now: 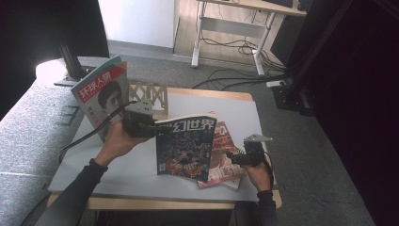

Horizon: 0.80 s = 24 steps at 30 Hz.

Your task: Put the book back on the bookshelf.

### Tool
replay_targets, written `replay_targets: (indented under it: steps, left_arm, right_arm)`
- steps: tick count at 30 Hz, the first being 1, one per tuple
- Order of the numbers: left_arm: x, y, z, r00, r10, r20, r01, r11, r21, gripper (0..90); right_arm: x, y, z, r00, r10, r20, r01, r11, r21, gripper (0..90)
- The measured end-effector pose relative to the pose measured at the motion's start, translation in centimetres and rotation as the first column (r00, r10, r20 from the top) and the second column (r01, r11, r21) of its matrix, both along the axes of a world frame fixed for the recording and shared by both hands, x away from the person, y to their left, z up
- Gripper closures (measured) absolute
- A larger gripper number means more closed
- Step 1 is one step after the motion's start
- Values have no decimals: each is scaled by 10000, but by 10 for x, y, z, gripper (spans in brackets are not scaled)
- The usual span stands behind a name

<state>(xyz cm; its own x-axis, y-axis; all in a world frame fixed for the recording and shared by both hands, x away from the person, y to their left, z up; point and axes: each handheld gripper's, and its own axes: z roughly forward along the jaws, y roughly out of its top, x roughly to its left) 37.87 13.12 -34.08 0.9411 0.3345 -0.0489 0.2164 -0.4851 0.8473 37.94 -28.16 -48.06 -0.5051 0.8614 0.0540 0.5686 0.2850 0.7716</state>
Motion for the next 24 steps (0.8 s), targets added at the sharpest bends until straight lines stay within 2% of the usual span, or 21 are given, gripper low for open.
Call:
replay_targets:
  steps: [5, 9, 14, 24]
  left_arm:
    - [2, 0, 1, 9996, 165, -208, -164, 9999, 27, 820]
    - [2, 2, 3, 9991, 375, -173, -374, 9993, 20, 821]
    - [1, 7, 9, 9985, 522, -191, -523, 9986, -73, 822]
    - [-2, 20, 22, 9942, 1077, 10, -1077, 9942, 19, 824]
  right_arm:
    - [-1, -8, -17, 9984, -415, -375, 422, 9989, 184, 0]
    - [-2, -11, -28, 9961, -560, -679, 563, 9984, 27, 0]
    - [-3, -13, -36, 9943, -711, -797, 704, 9974, -118, 0]
    - [-4, -21, -42, 9910, -881, -1004, 938, 9942, 536, 0]
